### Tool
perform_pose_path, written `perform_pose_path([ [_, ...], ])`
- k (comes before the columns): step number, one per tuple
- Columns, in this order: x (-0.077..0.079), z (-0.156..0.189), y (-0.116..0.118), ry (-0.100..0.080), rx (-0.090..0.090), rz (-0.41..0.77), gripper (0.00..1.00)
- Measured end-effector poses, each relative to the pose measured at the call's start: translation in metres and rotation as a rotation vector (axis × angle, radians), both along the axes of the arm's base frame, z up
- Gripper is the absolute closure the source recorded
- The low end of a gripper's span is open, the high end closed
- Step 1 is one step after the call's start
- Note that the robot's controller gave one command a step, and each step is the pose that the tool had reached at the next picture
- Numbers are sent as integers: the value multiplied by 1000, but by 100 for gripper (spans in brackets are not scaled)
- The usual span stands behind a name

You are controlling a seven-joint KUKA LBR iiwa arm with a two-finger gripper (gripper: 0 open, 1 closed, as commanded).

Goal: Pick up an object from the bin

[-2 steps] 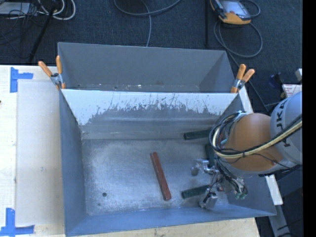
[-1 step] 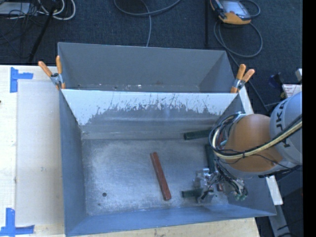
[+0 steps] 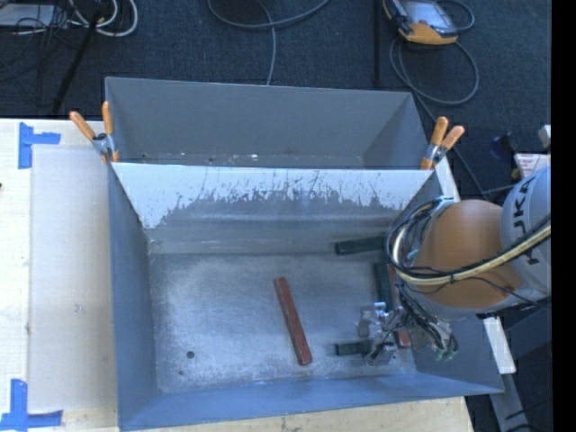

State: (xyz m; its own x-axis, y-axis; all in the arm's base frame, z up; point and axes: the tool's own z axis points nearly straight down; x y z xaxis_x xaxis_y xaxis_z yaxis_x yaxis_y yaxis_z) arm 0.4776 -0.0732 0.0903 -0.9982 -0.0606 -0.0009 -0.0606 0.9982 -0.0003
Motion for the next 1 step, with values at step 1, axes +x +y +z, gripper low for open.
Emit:
perform_pose_path([
  [1,1,22,1,-1,0,6,100],
])
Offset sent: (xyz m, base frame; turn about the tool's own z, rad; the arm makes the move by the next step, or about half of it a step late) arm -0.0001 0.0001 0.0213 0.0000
